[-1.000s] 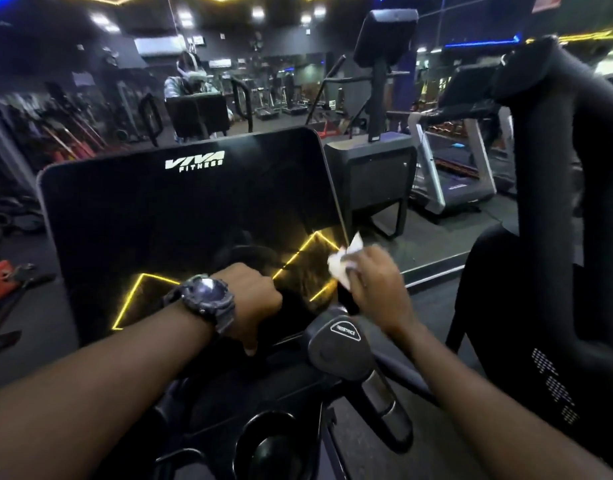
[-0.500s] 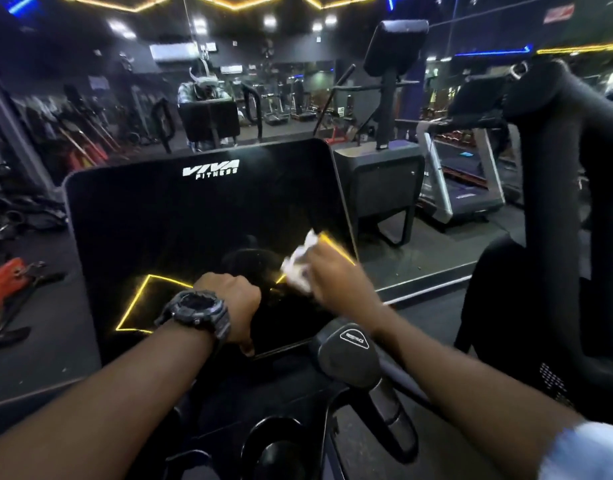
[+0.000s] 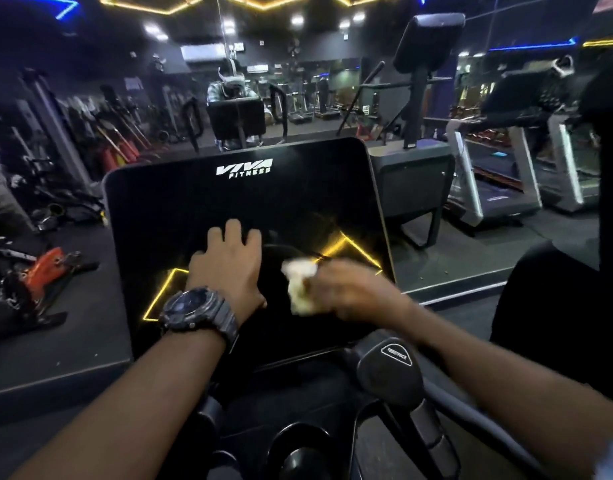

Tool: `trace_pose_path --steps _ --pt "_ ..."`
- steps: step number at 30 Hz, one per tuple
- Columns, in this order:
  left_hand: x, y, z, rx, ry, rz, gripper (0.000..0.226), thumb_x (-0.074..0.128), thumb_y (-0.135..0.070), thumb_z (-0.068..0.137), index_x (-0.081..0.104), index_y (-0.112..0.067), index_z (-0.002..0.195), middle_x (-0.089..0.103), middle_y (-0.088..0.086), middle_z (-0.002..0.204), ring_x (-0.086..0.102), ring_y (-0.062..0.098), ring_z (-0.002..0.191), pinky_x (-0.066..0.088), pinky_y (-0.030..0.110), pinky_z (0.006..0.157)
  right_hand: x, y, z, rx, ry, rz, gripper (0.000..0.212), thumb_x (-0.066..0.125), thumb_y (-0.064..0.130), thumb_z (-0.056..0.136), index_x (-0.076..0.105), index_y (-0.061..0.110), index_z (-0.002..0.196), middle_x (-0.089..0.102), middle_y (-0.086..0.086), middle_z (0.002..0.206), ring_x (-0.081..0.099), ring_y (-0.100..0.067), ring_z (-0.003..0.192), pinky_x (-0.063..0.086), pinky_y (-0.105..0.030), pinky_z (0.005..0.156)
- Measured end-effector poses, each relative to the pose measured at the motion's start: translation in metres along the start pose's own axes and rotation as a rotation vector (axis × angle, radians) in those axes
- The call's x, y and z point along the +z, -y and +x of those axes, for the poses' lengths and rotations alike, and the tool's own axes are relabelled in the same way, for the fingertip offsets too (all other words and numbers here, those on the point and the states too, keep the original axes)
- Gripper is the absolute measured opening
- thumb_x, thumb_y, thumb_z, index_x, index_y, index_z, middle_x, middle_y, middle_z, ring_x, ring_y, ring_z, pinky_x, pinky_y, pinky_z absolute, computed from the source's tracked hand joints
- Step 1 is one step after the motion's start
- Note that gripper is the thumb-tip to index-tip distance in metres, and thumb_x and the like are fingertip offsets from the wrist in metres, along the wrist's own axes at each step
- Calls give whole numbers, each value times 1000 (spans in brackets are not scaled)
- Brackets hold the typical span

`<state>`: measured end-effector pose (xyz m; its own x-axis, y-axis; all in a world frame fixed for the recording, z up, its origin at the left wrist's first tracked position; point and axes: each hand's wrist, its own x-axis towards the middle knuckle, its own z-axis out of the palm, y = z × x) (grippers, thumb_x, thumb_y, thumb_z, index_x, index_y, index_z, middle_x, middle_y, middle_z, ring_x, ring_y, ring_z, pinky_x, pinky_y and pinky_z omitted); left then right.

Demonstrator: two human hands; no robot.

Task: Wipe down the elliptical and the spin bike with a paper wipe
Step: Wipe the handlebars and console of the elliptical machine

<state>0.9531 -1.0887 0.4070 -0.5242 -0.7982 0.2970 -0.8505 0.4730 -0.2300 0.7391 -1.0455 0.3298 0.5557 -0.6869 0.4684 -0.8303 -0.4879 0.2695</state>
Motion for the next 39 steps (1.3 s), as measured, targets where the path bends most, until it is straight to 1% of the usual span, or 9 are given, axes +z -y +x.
trace_pose_path --steps 4,10,15,20,25,29,31,36,39 --pt "1 0 4 -49 -22 -89 95 86 -46 62 32 -23 136 22 6 145 31 29 130 49 45 91 -35 -39 46 532 -453 -51 26 61 4 89 66 -3 113 63 -20 121 54 -35 118 44 -45 102" --pt "2 13 3 -103 -94 -229 62 62 -16 81 42 -16 139 24 4 152 29 29 136 48 43 95 17 15 25 -291 -28 -120 42 59 7 90 56 4 132 51 -14 141 40 -27 136 22 -38 119" --pt "2 14 6 -107 -123 -228 60 62 -10 81 44 -14 139 28 4 152 33 28 134 45 43 98 -23 -43 81 402 -279 -246 41 42 11 95 52 -4 132 50 -21 139 43 -35 134 26 -48 116" --pt "3 13 4 -94 -154 -206 52 57 -16 87 44 -15 138 30 4 151 35 29 132 43 42 99 12 19 56 -353 55 -201 40 57 10 89 59 5 129 55 -15 138 46 -31 132 29 -43 115" --pt "4 8 6 -65 -155 -193 56 56 -16 83 44 -14 138 30 8 151 34 29 135 39 43 104 -38 -57 79 468 -356 -220 42 55 -2 87 58 2 128 58 -14 133 52 -30 127 34 -45 113" --pt "3 5 5 -36 -138 -204 59 54 -22 84 41 -17 141 29 6 152 31 27 137 35 42 107 6 24 30 -136 -74 -141 41 48 7 90 59 5 129 55 -14 137 41 -26 133 12 -30 121" --pt "5 5 7 -3 -129 -202 61 55 -24 83 40 -18 142 28 6 152 30 27 137 35 42 108 7 17 6 -302 27 -171 37 45 10 97 59 7 130 54 -11 139 43 -25 135 19 -34 120" --pt "8 -2 11 34 -112 -158 64 58 -32 80 43 -18 142 31 8 153 32 28 137 37 45 108 -52 -94 42 628 -393 -63 41 39 12 99 51 14 138 46 -3 147 49 -24 131 37 -37 111" --pt "7 -3 7 61 -114 -121 61 60 -36 81 48 -17 138 35 9 151 35 29 136 39 46 106 -64 -92 45 871 -478 132 36 47 18 99 57 14 133 61 -3 131 58 -20 118 48 -41 101"
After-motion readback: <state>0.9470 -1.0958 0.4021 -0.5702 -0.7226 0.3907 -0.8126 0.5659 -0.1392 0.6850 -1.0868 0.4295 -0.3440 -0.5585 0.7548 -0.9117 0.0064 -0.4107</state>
